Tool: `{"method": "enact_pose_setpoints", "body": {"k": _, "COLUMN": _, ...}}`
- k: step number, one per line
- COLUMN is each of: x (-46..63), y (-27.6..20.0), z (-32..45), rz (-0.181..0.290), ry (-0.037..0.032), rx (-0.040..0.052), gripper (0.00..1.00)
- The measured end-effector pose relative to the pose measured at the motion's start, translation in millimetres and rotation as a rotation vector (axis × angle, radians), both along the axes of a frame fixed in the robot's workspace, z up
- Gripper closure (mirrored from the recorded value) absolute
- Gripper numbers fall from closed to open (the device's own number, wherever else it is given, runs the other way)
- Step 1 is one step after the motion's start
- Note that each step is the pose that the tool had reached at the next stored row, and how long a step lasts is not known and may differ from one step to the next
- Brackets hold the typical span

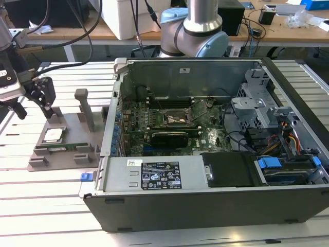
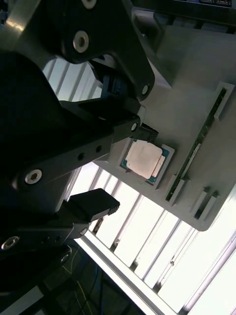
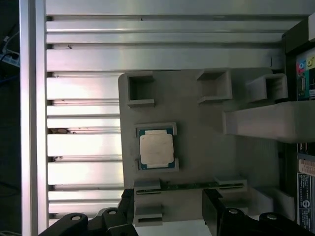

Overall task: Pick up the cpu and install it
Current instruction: 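Pick up the cpu and move it towards the insertion slot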

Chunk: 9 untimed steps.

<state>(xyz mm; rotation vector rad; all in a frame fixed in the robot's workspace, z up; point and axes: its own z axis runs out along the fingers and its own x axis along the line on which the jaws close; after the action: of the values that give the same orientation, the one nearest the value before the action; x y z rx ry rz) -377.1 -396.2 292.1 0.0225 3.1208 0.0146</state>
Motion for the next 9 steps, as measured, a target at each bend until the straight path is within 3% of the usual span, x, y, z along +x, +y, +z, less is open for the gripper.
{"method": "enact_pose_setpoints", "body": {"k": 9, "x": 0.0, "y": 0.0, "z": -9.1, "rz": 0.000, "ry": 0.0000, "rx": -0.0001, "gripper": 0.34}}
